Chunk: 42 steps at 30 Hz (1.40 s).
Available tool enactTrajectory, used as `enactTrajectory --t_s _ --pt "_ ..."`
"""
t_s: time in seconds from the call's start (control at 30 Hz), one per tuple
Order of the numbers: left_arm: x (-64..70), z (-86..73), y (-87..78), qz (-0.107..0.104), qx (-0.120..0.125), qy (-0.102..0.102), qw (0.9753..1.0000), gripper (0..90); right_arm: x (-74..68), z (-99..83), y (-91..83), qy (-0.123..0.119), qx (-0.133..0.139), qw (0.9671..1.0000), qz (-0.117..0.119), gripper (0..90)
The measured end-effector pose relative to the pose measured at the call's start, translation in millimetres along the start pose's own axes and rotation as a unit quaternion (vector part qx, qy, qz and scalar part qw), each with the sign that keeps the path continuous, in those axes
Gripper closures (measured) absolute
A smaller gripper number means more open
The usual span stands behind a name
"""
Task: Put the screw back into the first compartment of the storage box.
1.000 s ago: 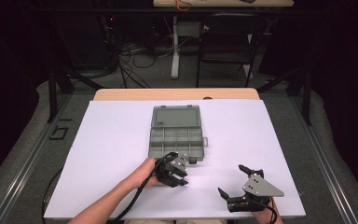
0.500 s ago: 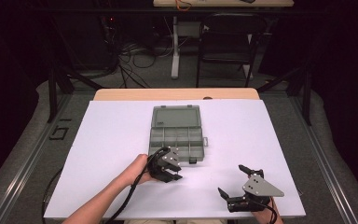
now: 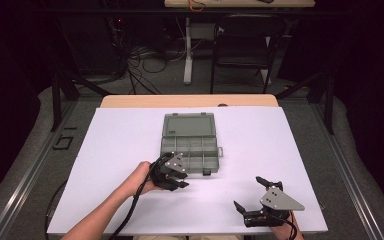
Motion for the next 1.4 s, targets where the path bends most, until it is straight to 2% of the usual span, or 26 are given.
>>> enactTrajectory --t_s 0.23,0.37,0.6,0.83,0.97,1.13,1.23,1.33,1.4 --pt "-5.4 -8.3 -16.6 0.012 0.002 -0.013 0.9998 67.3 0.5 0.0 0.0 0.005 0.001 1.0 -0.004 0.0" --pt "-13.1 -14.7 -25.9 0.019 0.01 -0.028 0.9994 67.2 0.3 0.1 1.2 0.001 -0.004 1.0 -0.003 0.0" --pt "-27.3 -19.0 -43.4 0.04 0.01 -0.044 0.9982 67.3 0.4 0.0 0.3 0.0 0.0 1.0 -0.003 0.0" --pt "-49.7 -21.7 -56.8 0.069 0.016 -0.077 0.9945 67.2 0.4 0.1 1.4 0.001 -0.002 1.0 -0.003 0.0" --pt "-63.0 -21.1 -56.2 0.083 0.015 -0.104 0.991 67.2 0.4 0.0 0.3 0.001 -0.002 1.0 -0.002 0.0" --pt "-78.4 -15.0 -49.6 0.093 0.014 -0.125 0.9878 67.3 0.4 0.2 0.7 0.0 0.0 1.0 0.0 0.0" --pt "-85.6 -11.1 -41.8 0.092 0.008 -0.13 0.9872 67.2 0.2 0.1 0.6 0.0 0.001 1.0 0.0 0.0" --pt "-92.1 -9.1 -32.2 0.096 0.004 -0.141 0.9852 67.1 0.2 -0.1 -0.2 0.0 0.001 1.0 0.001 0.0" --pt "-96.9 -10.1 -27.6 0.089 0.004 -0.152 0.9844 66.9 -0.1 -0.1 -0.3 0.0 0.001 1.0 0.002 0.0"
Point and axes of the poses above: each handheld gripper's, and its own axes: y roughly forward along the jaws, z roughly out of its top, x roughly to its right, the point moved 1 cm from there along y, roughly forward along the jaws, and after that the axes turned 8 degrees about -x, right-handed, at the moved point
